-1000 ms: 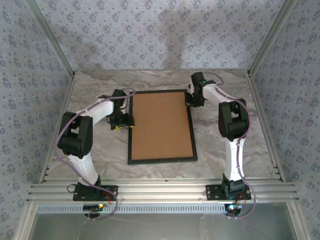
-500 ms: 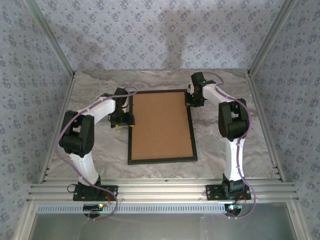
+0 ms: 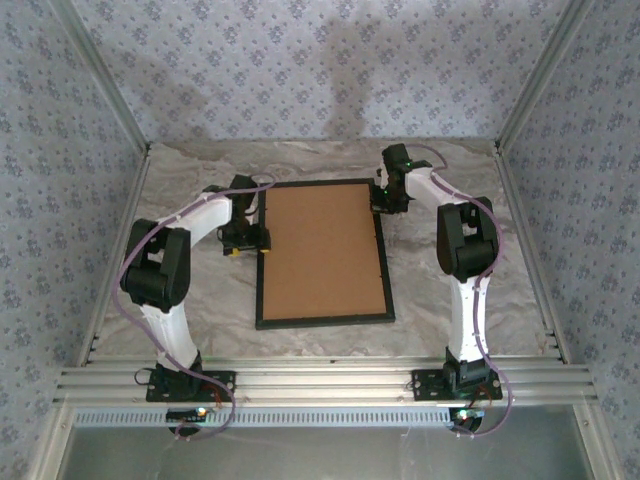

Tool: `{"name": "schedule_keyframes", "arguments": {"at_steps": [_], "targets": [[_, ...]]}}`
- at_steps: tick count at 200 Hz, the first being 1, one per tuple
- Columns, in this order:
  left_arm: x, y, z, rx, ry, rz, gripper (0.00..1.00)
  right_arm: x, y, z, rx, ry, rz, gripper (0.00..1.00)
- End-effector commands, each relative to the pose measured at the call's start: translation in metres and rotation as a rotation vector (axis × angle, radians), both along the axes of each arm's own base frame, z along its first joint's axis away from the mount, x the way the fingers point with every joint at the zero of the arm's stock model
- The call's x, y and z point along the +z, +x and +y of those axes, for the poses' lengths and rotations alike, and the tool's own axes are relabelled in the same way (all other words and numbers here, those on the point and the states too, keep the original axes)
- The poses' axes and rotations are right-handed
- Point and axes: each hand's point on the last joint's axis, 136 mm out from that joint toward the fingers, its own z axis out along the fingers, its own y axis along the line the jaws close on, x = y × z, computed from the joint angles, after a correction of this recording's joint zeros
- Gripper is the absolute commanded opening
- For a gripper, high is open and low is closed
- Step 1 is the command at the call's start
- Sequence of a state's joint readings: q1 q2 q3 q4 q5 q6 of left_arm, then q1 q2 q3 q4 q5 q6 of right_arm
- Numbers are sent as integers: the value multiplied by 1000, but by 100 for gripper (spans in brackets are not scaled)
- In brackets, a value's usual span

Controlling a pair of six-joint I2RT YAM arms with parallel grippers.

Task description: Put the photo into the frame

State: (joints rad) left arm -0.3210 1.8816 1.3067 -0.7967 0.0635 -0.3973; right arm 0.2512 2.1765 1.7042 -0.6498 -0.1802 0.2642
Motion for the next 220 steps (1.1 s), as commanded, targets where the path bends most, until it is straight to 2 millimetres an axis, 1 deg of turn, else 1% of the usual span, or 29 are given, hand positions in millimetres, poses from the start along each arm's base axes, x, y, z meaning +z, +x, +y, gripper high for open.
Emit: {"name": "schedule_keyframes", "arguments": {"at_steps": [1, 22, 46, 81, 105, 132, 170, 188, 205, 220], "targets": [[-39, -14, -19, -14, -26, 68, 72, -3, -16, 11, 37, 9, 45, 8], [-53, -25, -24, -27, -4, 103, 72, -4, -17, 14, 41, 11, 46, 8], [-62, -33, -31, -49, 13, 129, 72, -5, -19, 17, 49, 15, 48, 8], [-72, -35, -33, -55, 20, 145, 71, -7, -22, 19, 54, 25, 56, 8], [-71, -34, -34, -61, 21, 144, 71, -5, -22, 19, 50, 28, 58, 7], [-53, -22, -37, -76, 20, 105, 71, -1, -20, 18, 48, 31, 53, 8], [-9, 6, -39, -80, -14, 4, 73, 8, -18, 10, 32, 24, 38, 8], [12, 16, -33, -67, -27, -42, 74, 9, -17, 6, 21, 19, 35, 7], [29, 22, -21, -40, -36, -82, 74, 10, -17, 3, 17, 16, 32, 8], [41, 22, -9, -11, -44, -105, 75, 10, -17, 2, 14, 15, 34, 8]]}}
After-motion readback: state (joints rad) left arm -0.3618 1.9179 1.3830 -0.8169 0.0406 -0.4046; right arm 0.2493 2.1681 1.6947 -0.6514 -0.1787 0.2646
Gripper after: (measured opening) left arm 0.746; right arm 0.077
